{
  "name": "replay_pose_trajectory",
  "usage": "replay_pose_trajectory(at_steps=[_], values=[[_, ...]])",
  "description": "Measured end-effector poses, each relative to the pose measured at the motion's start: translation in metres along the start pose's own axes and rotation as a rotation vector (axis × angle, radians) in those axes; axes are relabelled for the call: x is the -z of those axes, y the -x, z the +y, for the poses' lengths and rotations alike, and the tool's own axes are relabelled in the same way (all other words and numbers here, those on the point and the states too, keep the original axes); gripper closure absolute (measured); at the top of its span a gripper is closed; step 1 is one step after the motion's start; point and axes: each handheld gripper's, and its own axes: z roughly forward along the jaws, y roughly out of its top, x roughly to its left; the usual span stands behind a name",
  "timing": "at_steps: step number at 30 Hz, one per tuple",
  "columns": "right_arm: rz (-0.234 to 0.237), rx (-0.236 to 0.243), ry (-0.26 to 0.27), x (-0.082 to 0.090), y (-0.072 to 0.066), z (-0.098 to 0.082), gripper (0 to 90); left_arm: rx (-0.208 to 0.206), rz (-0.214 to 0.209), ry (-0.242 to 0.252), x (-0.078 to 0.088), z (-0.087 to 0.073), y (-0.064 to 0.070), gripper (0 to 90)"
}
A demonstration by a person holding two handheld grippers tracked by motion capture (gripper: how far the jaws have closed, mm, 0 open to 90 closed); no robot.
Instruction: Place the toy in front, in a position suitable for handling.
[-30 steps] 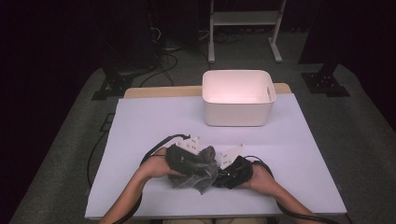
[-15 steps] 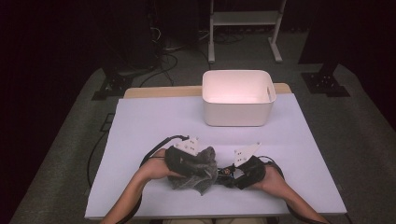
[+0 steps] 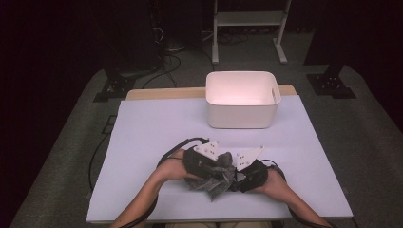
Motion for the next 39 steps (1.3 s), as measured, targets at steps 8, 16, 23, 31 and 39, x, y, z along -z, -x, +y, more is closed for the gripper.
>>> replay_pose_trajectory(at_steps=[8,16,23,31,39], values=[[0.002,-0.009,0.013,0.0,0.001,-0.002,56.4,-0.013,-0.029,0.001,-0.011,0.005,-0.003,76.5],[0.001,-0.004,0.008,0.0,0.0,-0.001,56.4,0.021,0.011,0.002,0.011,-0.018,0.001,75.3],[-0.005,0.001,0.008,0.0,0.0,-0.002,56.3,0.059,0.049,0.018,0.031,-0.038,0.004,75.1],[-0.03,-0.017,0.019,0.009,-0.002,-0.007,51.6,0.066,0.044,0.037,0.028,-0.04,0.003,75.2],[-0.029,-0.014,0.02,0.011,-0.003,-0.009,57.0,0.033,0.018,0.018,0.015,-0.022,0.003,75.2]])
